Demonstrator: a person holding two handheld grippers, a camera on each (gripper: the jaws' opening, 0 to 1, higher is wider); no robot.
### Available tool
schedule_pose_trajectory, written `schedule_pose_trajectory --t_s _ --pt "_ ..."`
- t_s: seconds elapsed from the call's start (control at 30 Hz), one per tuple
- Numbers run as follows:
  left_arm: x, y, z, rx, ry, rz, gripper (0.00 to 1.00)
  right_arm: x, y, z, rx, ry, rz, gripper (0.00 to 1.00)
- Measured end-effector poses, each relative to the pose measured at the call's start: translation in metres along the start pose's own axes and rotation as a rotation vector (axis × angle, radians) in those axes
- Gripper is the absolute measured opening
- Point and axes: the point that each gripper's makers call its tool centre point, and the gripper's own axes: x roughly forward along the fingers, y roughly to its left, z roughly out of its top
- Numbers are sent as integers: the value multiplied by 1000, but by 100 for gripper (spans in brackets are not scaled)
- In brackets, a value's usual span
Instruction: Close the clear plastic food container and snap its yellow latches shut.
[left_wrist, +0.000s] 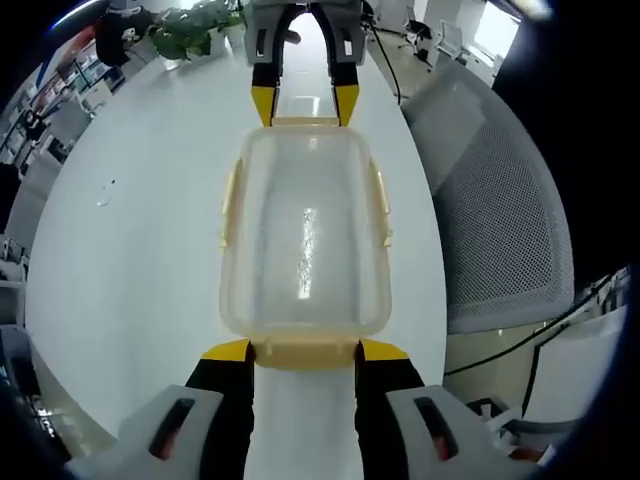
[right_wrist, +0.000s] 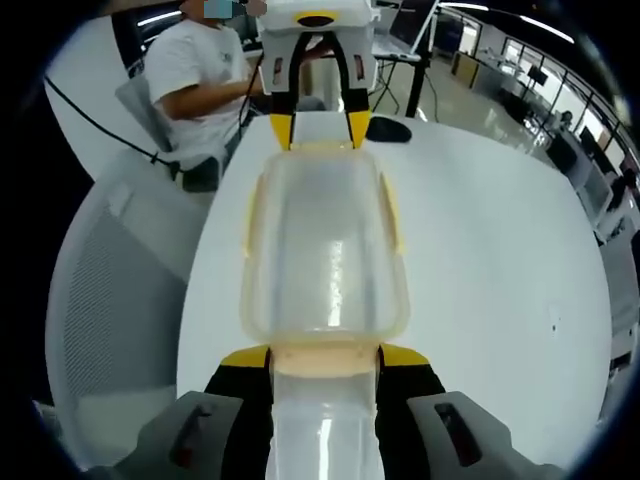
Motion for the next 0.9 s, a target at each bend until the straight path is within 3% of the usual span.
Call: schedule_pose_trajectory --t_s 0.53,0.9 --pt "13 0 25 -11 -15 -5 38 -11 -1 -25 -5 8 -6 38" --pt "19 -1 33 -19 -12 -14 38 -13 -1 -35 -4 5 -7 38"
